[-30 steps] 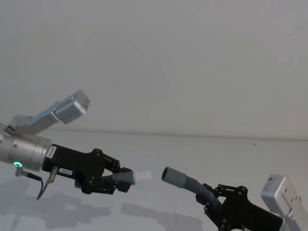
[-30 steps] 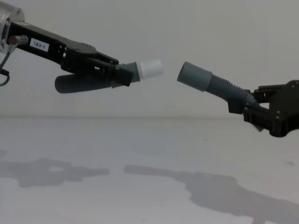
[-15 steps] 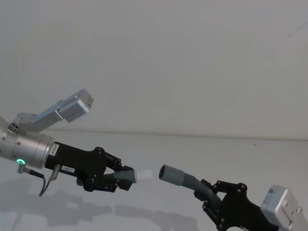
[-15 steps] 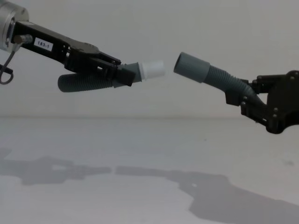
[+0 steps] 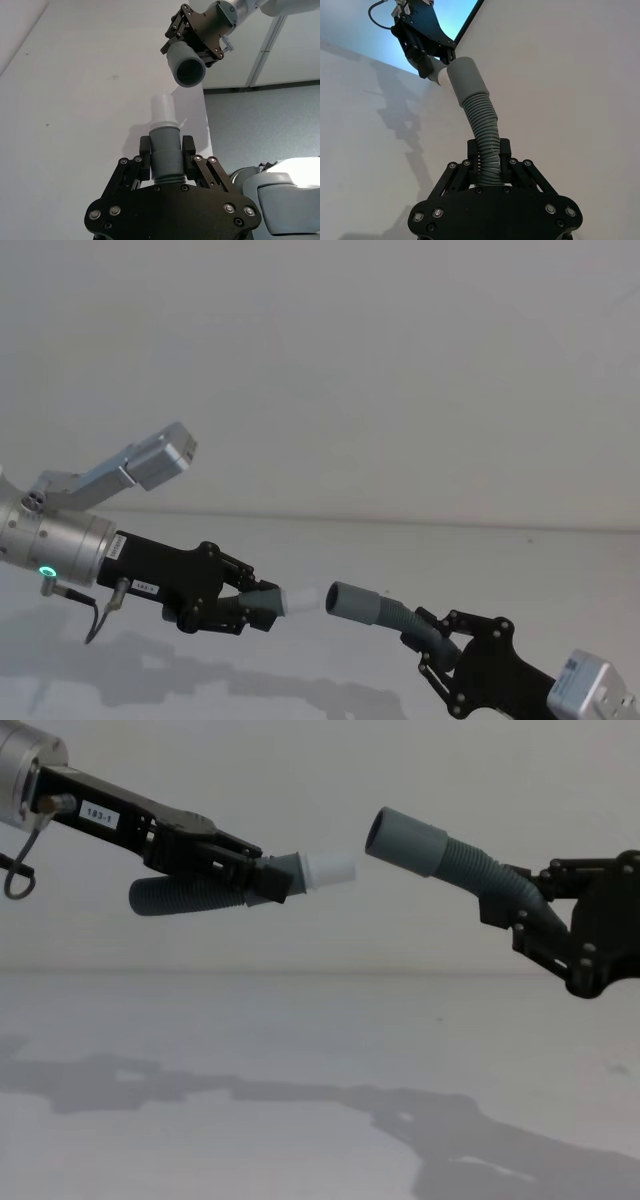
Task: Use both hands to pick up one end of the pipe from the table, align the ends, and insert them.
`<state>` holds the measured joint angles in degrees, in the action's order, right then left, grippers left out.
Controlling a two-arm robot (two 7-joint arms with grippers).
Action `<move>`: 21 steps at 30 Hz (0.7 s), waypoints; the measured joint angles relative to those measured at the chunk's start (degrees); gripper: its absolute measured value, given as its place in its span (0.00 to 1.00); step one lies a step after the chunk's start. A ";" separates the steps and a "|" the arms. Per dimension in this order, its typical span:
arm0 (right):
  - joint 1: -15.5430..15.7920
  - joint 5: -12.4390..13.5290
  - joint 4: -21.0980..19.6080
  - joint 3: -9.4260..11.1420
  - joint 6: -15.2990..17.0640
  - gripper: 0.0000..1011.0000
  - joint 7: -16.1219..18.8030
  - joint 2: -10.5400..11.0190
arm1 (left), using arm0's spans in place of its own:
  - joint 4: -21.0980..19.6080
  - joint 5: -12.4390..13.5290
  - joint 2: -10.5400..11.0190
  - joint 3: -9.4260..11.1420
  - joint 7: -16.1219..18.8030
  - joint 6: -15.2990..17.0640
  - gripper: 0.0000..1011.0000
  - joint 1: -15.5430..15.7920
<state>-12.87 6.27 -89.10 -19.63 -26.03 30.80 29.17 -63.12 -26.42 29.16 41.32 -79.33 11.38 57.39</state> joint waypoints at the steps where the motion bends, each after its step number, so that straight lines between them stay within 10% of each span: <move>1: -0.01 -0.34 0.04 0.01 -0.27 0.21 -0.21 -0.07 | 0.06 -0.03 -0.01 0.02 0.00 -0.01 0.34 0.03; 21: -0.57 -7.21 0.94 -0.24 -0.89 0.21 -4.52 -1.54 | 0.10 -1.32 0.37 0.47 0.24 -0.32 0.34 0.16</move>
<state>-13.44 -0.95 -88.17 -19.87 -26.92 26.28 27.63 -63.02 -27.74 29.53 41.79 -79.09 11.07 57.55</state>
